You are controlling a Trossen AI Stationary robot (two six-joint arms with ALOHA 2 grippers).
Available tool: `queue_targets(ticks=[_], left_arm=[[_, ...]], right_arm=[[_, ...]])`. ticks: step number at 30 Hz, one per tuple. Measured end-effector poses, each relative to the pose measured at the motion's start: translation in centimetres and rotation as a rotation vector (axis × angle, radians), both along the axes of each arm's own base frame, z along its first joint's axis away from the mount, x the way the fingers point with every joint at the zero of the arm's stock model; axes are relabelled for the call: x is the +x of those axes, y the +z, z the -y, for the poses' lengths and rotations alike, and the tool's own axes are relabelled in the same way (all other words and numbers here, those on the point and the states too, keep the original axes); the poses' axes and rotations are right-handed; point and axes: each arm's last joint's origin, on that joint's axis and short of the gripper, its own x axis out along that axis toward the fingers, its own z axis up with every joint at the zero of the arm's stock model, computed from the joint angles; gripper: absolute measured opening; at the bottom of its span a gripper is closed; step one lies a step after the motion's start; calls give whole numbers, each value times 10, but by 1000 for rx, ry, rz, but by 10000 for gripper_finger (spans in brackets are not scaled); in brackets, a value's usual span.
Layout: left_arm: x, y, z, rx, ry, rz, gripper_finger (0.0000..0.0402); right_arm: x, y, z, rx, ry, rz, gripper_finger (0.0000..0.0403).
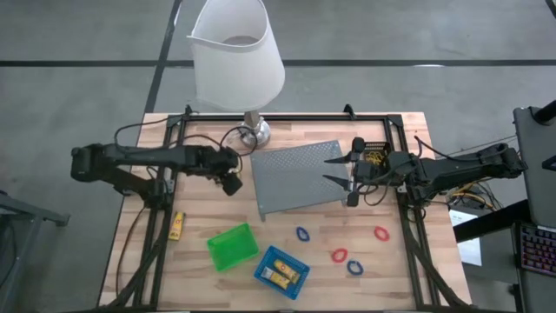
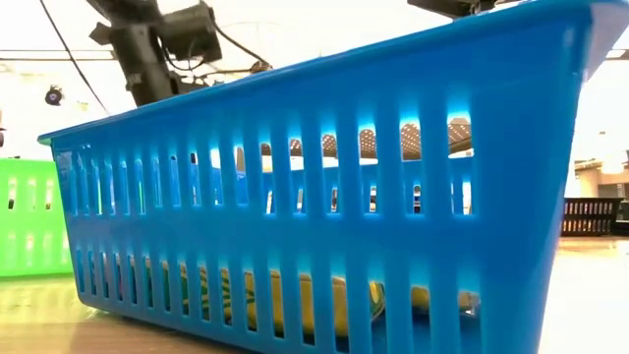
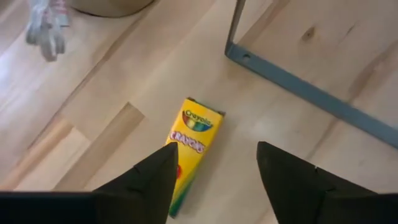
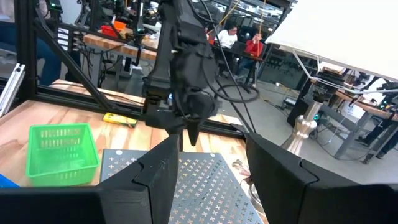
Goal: Pick & Place Office Desk Supplies
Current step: Put the crayon box into the blue basket
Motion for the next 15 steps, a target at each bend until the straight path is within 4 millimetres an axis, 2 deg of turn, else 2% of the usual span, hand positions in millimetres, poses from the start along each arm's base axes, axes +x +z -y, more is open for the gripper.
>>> queue_targets(ticks=[6, 15], left_arm=[[-12, -17, -15, 11, -140, -77, 254], [-18, -34, -15, 42, -234, -89, 274]], right_arm=[[0, 0, 0, 0, 0, 0, 185], [0, 0, 0, 0, 0, 0, 185]])
